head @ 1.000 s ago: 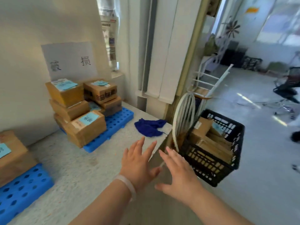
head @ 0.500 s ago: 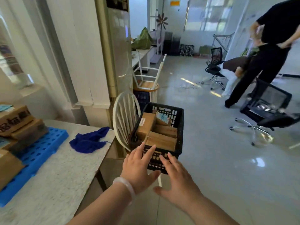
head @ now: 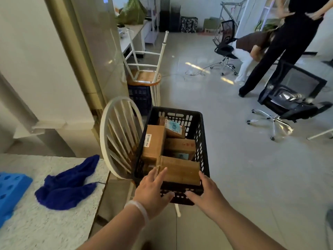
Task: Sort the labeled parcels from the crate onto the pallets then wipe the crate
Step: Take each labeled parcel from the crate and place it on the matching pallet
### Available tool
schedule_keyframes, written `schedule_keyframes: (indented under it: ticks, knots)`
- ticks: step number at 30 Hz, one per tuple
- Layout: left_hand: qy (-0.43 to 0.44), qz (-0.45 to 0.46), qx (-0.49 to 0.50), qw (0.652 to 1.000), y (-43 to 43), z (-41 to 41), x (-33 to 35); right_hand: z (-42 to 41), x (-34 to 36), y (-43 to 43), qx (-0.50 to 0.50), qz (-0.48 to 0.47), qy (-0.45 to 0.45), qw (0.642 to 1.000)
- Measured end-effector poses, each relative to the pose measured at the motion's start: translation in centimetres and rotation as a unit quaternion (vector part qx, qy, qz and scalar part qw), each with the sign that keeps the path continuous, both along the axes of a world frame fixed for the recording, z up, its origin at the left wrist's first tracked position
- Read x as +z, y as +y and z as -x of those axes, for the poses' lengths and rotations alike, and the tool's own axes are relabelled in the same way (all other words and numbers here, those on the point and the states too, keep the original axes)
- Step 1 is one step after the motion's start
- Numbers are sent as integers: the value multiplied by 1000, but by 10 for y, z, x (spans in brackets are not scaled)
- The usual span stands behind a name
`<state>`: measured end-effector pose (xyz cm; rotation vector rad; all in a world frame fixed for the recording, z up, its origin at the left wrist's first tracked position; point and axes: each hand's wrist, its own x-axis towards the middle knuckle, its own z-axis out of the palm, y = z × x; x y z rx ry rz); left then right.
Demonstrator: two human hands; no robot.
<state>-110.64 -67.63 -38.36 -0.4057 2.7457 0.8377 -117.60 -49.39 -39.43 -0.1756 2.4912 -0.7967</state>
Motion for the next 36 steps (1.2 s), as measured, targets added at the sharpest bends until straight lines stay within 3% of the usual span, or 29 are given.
schedule_keyframes:
  ticks: [9,17,28,36]
  knots:
    - [-77,-79,18,994,-56,95,-67,88,-55,-51,-108,-10,-71,992]
    - [-150,-150,56,976,-65,131,-98,125,-86,-55,-218,-4,-184,959]
    - [-78,-181,199,960,-49,147,-66,135,-41,-41,-302,52,-89,948]
    - [41,-243,364,898,-15,134,-20,119,6,-15,-342,157,-49,925]
